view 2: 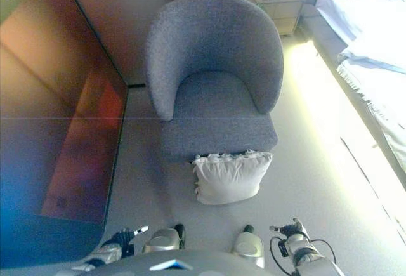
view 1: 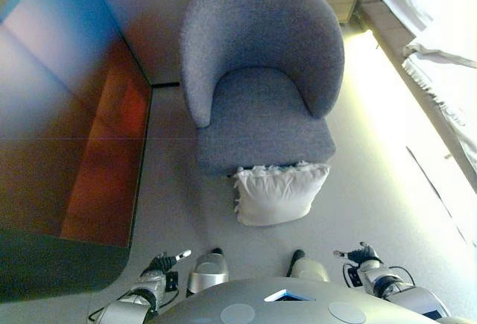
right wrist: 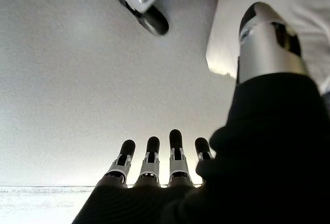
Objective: Pick up the cushion and take it to the sofa
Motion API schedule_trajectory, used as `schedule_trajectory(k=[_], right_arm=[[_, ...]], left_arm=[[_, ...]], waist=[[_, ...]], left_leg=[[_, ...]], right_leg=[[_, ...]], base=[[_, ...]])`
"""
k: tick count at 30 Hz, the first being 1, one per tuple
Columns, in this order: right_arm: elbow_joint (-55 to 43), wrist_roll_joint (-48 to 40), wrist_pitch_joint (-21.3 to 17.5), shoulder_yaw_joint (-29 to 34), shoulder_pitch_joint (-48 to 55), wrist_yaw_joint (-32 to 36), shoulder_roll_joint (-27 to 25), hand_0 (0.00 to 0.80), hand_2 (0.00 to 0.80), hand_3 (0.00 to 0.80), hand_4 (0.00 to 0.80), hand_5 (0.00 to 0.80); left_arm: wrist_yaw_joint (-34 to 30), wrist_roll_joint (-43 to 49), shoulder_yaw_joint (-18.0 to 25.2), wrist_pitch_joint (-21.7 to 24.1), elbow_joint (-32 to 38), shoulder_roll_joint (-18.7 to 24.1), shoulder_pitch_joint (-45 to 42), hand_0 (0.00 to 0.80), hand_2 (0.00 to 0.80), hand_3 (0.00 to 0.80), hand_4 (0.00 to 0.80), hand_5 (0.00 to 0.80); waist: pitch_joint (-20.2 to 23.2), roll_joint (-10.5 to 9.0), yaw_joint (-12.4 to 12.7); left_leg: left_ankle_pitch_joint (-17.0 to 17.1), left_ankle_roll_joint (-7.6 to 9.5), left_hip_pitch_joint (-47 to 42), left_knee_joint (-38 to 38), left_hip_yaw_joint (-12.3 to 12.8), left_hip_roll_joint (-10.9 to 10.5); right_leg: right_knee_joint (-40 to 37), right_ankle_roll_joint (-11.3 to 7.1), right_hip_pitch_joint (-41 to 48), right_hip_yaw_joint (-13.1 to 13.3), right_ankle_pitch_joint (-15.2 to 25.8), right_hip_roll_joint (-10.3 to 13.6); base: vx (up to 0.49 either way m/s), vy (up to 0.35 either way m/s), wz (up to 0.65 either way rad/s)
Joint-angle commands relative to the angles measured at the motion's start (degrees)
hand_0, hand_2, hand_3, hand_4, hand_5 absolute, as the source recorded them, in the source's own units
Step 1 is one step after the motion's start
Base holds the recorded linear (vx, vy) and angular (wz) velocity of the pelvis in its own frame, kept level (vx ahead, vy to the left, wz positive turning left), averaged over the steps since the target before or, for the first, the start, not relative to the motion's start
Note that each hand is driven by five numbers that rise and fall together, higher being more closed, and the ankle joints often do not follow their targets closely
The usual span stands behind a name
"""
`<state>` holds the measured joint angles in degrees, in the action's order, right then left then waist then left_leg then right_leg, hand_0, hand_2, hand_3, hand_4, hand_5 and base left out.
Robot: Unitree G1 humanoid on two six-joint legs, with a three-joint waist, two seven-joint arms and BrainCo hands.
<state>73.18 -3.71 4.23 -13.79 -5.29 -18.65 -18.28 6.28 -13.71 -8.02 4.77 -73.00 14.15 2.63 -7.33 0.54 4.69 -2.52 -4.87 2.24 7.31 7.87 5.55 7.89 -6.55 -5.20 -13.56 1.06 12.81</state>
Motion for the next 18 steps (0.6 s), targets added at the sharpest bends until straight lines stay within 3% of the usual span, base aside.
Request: schedule_trajectory(k=[1,5,9,14,18], right_arm=[[-2.17,-4.19,-5.71,2.14,-5.72,-2.95,0.30,0.000,0.000,0.000,0.000,0.000],[-5.62,-4.70,-10.04,1.74,-6.58,-3.67,0.64,0.000,0.000,0.000,0.000,0.000],[-9.45,-3.71,-11.08,1.28,-9.27,-4.66,-1.28,0.000,0.000,0.000,0.000,0.000],[-14.58,-4.30,-11.72,1.31,-13.64,-8.35,-5.28,0.000,0.000,0.000,0.000,0.000],[-17.44,-4.00,-12.42,2.05,-18.00,-11.97,-8.19,0.000,0.000,0.000,0.000,0.000]], left_arm=[[0.80,-0.89,-1.29,8.38,1.90,3.37,4.99,0.000,0.000,0.000,0.000,0.000],[3.07,-3.50,-2.47,11.44,6.12,5.03,7.06,0.000,0.000,0.000,0.000,0.000],[4.83,-7.80,-3.81,11.37,13.07,5.60,10.38,0.000,0.000,0.000,0.000,0.000],[4.87,-12.70,-5.01,12.15,19.11,7.20,14.10,0.000,0.000,0.000,0.000,0.000],[3.82,-15.42,-5.57,14.79,22.14,7.39,15.63,0.000,0.000,0.000,0.000,0.000]], waist=[[-7.35,-1.48,0.77],[-11.85,-2.05,-0.36],[-15.22,-1.67,-1.94],[-18.23,-1.00,-3.22],[-20.71,-0.15,-3.84]], left_leg=[[-0.48,3.06,5.58,5.38,-0.53,0.02],[-0.98,3.02,9.71,7.98,-0.71,0.89],[-1.55,2.27,13.97,10.32,0.12,1.08],[-1.27,0.59,21.75,14.94,-0.47,1.85],[-0.25,0.36,25.56,14.39,-0.94,1.20]], right_leg=[[8.53,-0.16,-0.73,-0.04,-3.40,0.27],[9.61,-0.98,-6.21,1.34,-1.60,1.75],[6.25,-1.52,-10.47,2.32,1.30,3.47],[6.97,-0.57,-16.11,2.08,0.89,2.98],[8.56,0.09,-21.63,2.28,0.49,2.15]], base=[[-0.296,-0.128,-0.01],[-0.238,-0.123,-0.08],[-0.181,-0.085,-0.22],[-0.155,-0.057,-0.08],[-0.144,0.013,-0.11]])
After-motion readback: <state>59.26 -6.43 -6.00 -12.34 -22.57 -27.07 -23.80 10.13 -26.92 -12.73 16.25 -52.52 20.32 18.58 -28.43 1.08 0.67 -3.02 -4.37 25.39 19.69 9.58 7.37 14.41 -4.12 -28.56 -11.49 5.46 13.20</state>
